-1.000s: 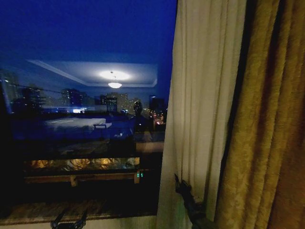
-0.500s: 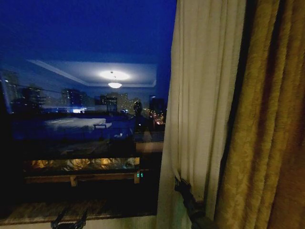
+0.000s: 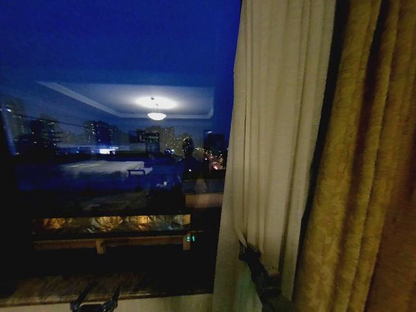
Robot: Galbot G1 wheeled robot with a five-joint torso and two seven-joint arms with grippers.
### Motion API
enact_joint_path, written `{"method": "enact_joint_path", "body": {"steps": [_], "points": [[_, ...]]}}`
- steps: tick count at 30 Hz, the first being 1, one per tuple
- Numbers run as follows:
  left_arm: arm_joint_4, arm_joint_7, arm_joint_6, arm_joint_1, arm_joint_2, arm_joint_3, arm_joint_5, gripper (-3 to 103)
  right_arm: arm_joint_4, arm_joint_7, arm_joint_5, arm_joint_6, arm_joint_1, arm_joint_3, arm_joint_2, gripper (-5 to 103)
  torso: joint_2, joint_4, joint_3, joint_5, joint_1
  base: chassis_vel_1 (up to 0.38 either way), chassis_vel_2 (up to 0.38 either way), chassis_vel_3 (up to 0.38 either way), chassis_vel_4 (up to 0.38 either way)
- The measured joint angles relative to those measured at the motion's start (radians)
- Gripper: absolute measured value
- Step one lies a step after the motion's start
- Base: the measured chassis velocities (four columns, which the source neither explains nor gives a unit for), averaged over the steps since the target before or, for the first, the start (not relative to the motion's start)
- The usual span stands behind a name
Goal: Open the curtains by pulling them apart, changing their state from closed to fully open.
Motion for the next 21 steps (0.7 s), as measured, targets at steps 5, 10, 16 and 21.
{"method": "enact_joint_path", "body": {"steps": [5,10,16,21], "points": [[0.000,0.000,0.000,0.000,0.002,-0.001,0.000,100,0.000,0.000,0.000,0.000,0.001,0.000,0.000,0,0.000,0.0000,0.000,0.0000,0.000,0.000,0.000,0.000,0.000],[0.001,0.000,0.000,-0.001,0.001,-0.001,0.001,100,-0.002,-0.001,0.001,0.000,0.002,0.001,0.000,0,0.000,0.0000,0.000,0.0000,0.000,0.000,0.000,0.000,0.000],[0.004,0.000,0.000,-0.002,0.001,0.000,0.002,100,-0.004,-0.001,0.006,0.000,0.003,0.004,0.000,0,0.000,0.0000,0.000,0.0000,0.000,0.000,0.000,0.000,0.000],[0.004,0.000,0.000,-0.001,0.001,0.000,0.002,100,-0.005,-0.001,0.009,0.000,0.001,0.005,0.000,0,0.000,0.0000,0.000,0.0000,0.000,0.000,0.000,0.000,0.000]]}}
